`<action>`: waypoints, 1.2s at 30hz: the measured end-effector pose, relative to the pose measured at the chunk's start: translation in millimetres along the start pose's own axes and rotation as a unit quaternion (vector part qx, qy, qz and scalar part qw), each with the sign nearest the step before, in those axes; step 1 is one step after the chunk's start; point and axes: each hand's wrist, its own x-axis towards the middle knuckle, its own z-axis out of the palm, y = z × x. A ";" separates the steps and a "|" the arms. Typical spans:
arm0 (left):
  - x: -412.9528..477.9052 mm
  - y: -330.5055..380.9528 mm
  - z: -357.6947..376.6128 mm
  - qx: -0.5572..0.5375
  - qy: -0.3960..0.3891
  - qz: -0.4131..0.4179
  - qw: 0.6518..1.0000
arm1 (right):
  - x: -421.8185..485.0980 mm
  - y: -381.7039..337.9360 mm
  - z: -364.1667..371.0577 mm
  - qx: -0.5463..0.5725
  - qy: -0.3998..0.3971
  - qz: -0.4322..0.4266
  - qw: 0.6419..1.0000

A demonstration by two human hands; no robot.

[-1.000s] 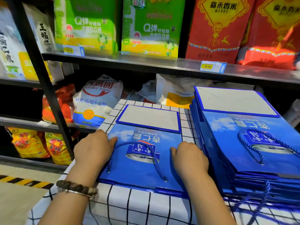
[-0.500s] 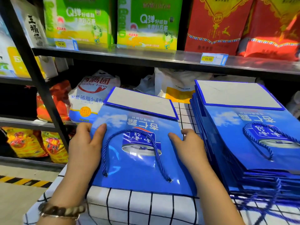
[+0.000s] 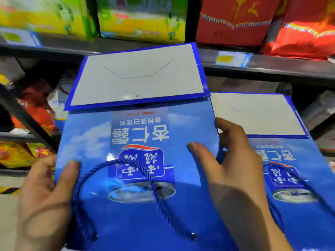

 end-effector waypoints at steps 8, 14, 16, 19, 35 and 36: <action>-61.3 124.4 55.4 0.057 -0.177 0.028 0.982 | 32.9 -43.8 -107.7 -0.106 0.021 0.092 0.990; -80.4 120.8 116.7 0.176 -0.329 0.069 0.925 | 39.6 5.8 -165.0 -0.173 0.063 0.121 0.975; -89.5 112.3 138.4 0.184 -0.354 0.069 0.914 | 39.8 35.0 -181.9 -0.165 0.056 0.143 0.974; -100.6 105.0 170.5 0.237 -0.367 0.053 0.898 | 44.4 69.4 -196.9 -0.167 0.026 0.188 0.968; -135.4 60.4 266.2 0.485 -0.326 0.297 0.755 | 69.3 142.7 -151.7 -0.393 -0.219 0.017 0.893; -137.0 49.1 268.4 0.496 -0.332 0.298 0.745 | 66.2 153.7 -150.0 -0.398 -0.221 0.019 0.890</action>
